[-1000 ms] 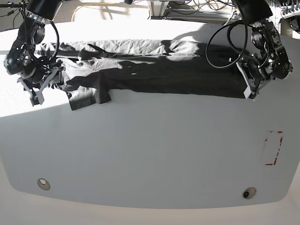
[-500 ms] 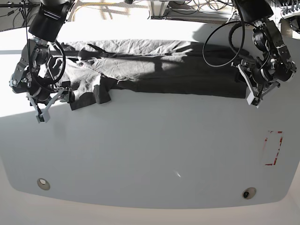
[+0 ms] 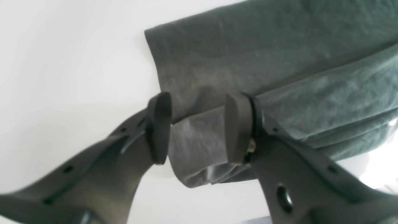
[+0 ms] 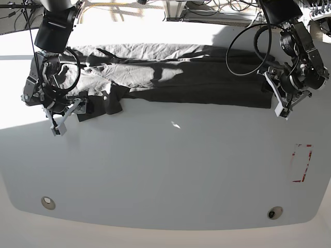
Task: Fold the T-shirt properly
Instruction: 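Grasp the loose sleeve end with the right gripper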
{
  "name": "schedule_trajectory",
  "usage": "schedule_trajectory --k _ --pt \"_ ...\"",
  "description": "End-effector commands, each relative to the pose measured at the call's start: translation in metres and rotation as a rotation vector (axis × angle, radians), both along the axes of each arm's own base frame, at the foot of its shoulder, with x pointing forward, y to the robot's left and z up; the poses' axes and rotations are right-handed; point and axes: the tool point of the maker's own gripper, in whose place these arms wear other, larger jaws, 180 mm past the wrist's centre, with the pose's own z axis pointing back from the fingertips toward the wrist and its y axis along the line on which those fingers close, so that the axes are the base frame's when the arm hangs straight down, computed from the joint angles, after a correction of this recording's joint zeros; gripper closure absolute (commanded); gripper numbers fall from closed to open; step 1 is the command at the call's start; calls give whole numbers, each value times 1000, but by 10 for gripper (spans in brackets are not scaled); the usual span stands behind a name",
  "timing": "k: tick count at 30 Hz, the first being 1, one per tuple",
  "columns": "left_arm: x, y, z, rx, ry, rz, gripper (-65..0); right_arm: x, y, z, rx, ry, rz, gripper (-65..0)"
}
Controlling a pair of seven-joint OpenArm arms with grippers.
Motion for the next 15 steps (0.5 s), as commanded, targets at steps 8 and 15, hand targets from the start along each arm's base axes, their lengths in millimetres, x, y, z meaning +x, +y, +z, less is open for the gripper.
schedule_trajectory --k 8,15 --pt "3 13 11 22 -33 25 -247 0 33 5 9 -36 76 -566" --pt "3 13 11 22 -33 25 -247 -1 42 3 17 -38 92 -293"
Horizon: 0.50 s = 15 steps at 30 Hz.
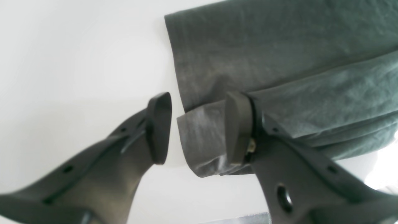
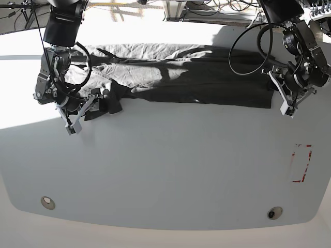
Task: Fold the T-shirt properly
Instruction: 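Grasp the loose sleeve end with the right gripper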
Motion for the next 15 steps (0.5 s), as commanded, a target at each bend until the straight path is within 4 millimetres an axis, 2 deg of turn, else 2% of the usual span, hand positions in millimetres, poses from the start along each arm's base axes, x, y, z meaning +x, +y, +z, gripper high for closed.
schedule_trajectory --k 1,2,3,4,8,11,13,15 --pt "7 3 11 13 -40 -6 -247 4 -5 5 -17 -13 4 -233" --pt "7 3 11 13 -40 -6 -247 4 -5 6 -16 -16 6 -151" --pt "7 4 11 15 -40 -6 -247 4 -5 6 -16 -17 8 -114" --pt "7 4 11 15 -40 -6 -247 5 -5 7 -17 -19 8 -11" --pt "7 3 11 15 -40 -8 -247 8 -7 16 -31 -43 18 -13" --pt "7 3 10 13 -37 -9 -247 14 -10 41 -82 -114 42 0" --pt "7 3 9 11 -34 -10 -247 9 -9 49 -109 -127 64 0" --pt "7 3 9 13 -33 -9 -247 4 -5 66 -124 -164 89 0"
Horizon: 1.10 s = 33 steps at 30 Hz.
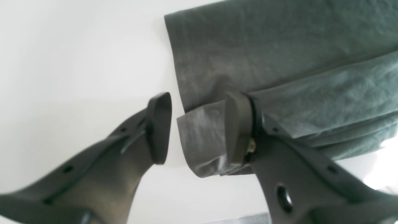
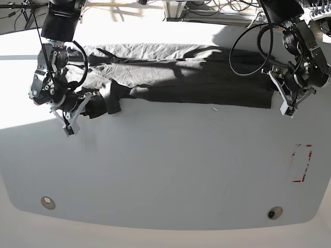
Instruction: Fold the T-shirt properly
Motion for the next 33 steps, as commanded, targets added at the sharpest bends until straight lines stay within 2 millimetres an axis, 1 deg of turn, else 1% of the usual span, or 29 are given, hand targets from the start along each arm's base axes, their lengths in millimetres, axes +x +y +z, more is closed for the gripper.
schedule_trajectory --k 1,3,4,5,7,8,9,10,11,17,21,27,28,31,33 --pt "7 3 9 12 -33 -6 -247 4 0 47 -16 -123 36 0" --pt "7 3 9 12 -33 -6 -247 -3 -2 59 -15 -138 36 0" --pt "7 3 9 12 -33 -6 -247 -6 -3 62 -17 -138 34 0" --pt "7 3 9 12 -33 -6 -247 -15 -5 65 -14 -132 31 0" --pt "7 3 9 12 -33 -6 -247 -26 -5 66 -3 -122 30 0" --pt "7 3 9 14 -32 -6 -247 -34 -5 67 11 -118 30 0" --pt "6 4 9 15 -32 -6 -247 -37 -5 67 16 -119 28 0" --pt "6 4 9 16 -31 -5 -247 -47 -4 67 34 -116 29 0" --pt "6 4 9 16 -31 -5 -247 -52 -3 67 43 -112 27 0" --pt "6 4 8 15 -28 -5 -247 -90 12 67 184 -89 43 0" --pt "5 4 7 14 -26 -4 -247 -109 24 68 298 -71 50 0" --pt "6 3 7 13 -26 -5 -247 -126 43 71 423 -50 76 -2" --pt "6 2 7 13 -26 -7 -247 -129 50 70 444 -34 95 -2" --pt "7 -3 6 13 -22 -28 -247 -135 59 65 449 1 132 -3" --pt "7 -5 5 12 -19 -37 -247 -138 63 62 449 22 149 -27"
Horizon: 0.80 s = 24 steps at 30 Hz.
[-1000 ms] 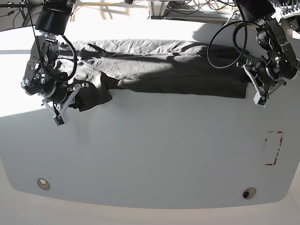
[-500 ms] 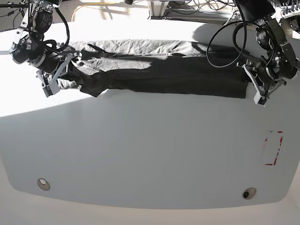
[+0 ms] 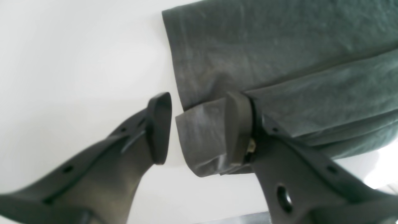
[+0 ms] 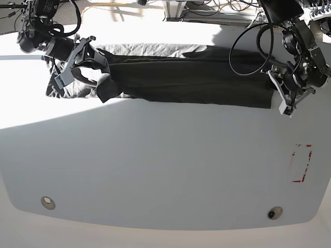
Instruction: Fold the T-shirt properly
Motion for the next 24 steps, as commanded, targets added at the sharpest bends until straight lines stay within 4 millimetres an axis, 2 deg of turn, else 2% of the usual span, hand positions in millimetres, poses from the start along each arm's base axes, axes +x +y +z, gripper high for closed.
schedule_trajectory --k 1,5,6,9,11,14,19,24 --pt "8 -2 9 4 -35 -18 -247 2 5 7 9 -20 40 -59" --pt "8 -2 9 4 -35 -18 -247 -2 10 4 12 -4 62 -244" --pt "8 -2 9 4 -35 -18 -247 -3 11 3 12 1 65 -338" --pt "8 -2 9 4 -35 -18 -247 -3 7 3 -4 2 72 -474" --pt "8 -2 9 4 -35 -18 -247 -3 5 4 -14 -1 78 -509" --pt "8 -2 9 4 -35 -18 -247 0 2 6 -24 -9 79 -490" --pt "8 -2 9 4 -35 -18 -247 9 -1 10 -32 -39 64 -404" --pt "8 -3 8 0 -35 -18 -247 18 -9 1 -116 -52 44 -350"
